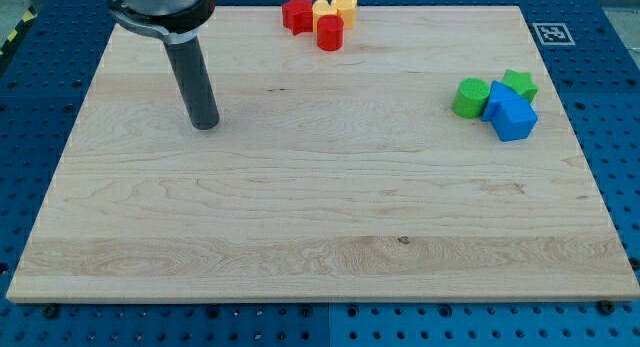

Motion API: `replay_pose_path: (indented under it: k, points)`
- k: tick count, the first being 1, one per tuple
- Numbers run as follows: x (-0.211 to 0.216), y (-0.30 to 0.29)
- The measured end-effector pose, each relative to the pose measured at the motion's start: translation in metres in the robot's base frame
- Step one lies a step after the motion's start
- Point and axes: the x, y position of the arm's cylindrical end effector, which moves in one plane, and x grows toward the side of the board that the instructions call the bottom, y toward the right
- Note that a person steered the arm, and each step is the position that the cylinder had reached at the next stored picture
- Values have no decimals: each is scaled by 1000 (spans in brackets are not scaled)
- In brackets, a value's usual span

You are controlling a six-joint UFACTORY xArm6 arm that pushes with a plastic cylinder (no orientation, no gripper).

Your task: Separate the blue cube from the triangle

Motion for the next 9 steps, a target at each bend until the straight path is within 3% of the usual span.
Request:
replay_pose_path:
  k: [2, 5, 8, 9]
  points:
    - [-11, 18]
    - [-63, 123]
    - [-112, 262]
    - [-114, 333]
